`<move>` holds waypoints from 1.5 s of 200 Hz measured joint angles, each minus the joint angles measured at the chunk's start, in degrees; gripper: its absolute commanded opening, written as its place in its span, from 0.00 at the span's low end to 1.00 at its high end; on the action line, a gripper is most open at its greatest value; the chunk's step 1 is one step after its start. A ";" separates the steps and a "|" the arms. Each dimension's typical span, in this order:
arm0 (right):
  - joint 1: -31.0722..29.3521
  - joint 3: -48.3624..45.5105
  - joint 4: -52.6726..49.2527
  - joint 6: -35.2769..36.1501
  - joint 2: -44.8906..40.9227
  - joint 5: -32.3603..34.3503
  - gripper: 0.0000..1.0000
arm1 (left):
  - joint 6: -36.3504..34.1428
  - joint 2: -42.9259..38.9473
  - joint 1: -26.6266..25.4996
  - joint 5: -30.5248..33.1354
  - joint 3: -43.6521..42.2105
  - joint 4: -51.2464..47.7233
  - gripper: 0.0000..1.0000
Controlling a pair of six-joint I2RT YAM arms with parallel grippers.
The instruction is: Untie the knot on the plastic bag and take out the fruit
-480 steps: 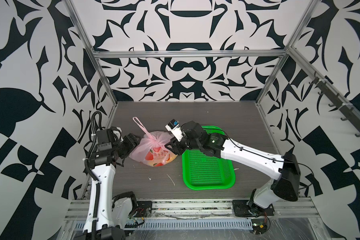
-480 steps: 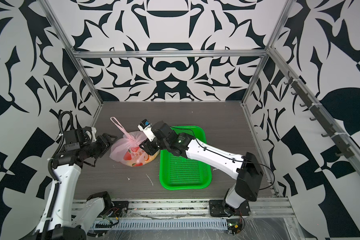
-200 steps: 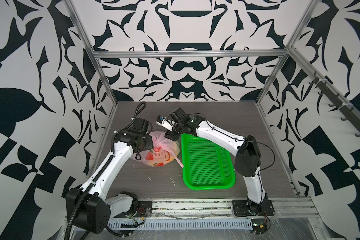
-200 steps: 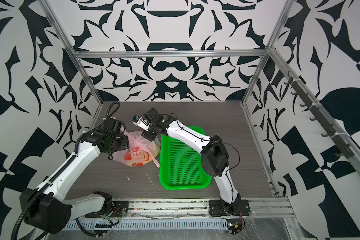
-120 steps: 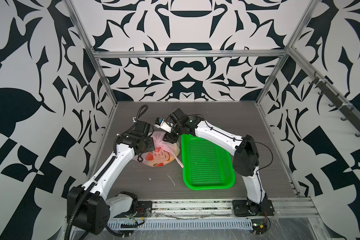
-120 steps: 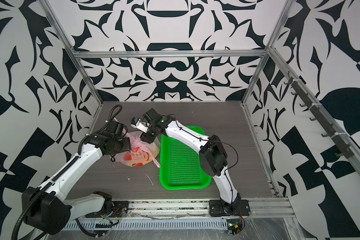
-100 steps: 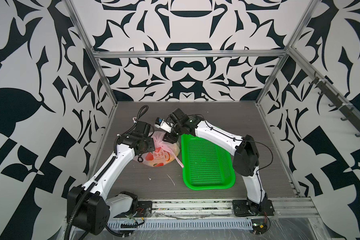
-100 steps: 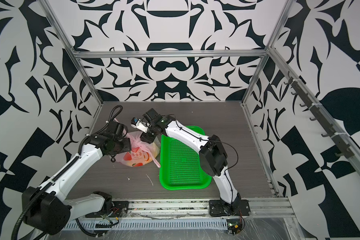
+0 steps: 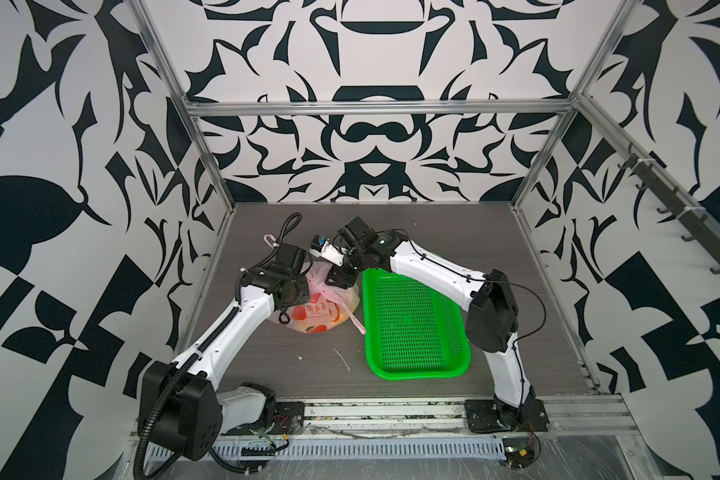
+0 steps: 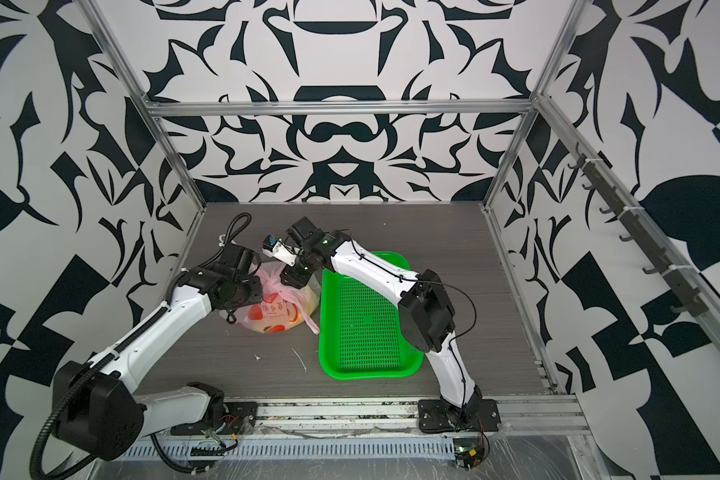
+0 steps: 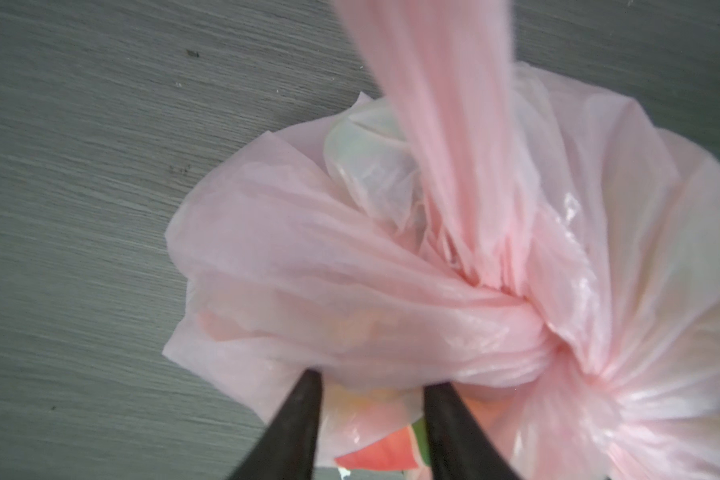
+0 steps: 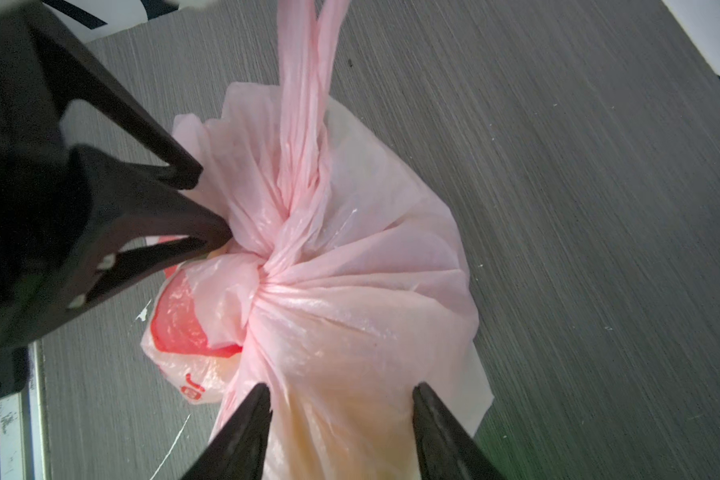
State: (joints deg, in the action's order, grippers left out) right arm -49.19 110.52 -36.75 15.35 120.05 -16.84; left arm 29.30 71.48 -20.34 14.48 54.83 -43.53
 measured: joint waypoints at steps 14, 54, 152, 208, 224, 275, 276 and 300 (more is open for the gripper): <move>0.00 0.22 -0.33 0.02 0.00 -0.42 0.57 | 0.04 0.00 -0.04 0.11 -0.09 0.68 0.22; 0.00 1.57 -0.48 0.02 0.04 -1.68 0.57 | 0.17 -0.52 -0.11 0.37 -1.77 3.10 0.11; -0.28 7.50 -1.73 -0.07 7.69 -4.20 0.51 | 0.92 -3.61 -0.22 0.33 -5.95 7.37 0.00; -0.57 7.19 -1.38 -1.09 8.33 -5.42 0.00 | 1.51 -4.70 -0.22 0.74 -6.91 9.22 0.00; -0.66 5.68 0.17 -1.75 7.72 -5.79 0.00 | 2.03 -5.51 -0.22 1.25 -7.69 9.53 0.00; -0.22 -0.94 5.07 -4.07 2.73 -6.12 0.00 | 4.28 -9.77 -0.22 4.46 -9.90 9.42 0.00; -0.20 -1.03 5.20 -4.11 2.62 -6.12 0.00 | 4.37 -9.97 -0.22 4.55 -9.99 9.42 0.00; 0.46 -3.28 7.19 -5.60 0.11 -6.45 0.00 | 5.42 -12.83 -0.22 6.36 -11.17 9.14 0.00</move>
State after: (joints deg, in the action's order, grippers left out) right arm -48.73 107.24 -29.56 9.76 120.16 -23.29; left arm 34.72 58.65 -20.56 20.84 43.66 -34.39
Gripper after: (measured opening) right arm 0.042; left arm 0.044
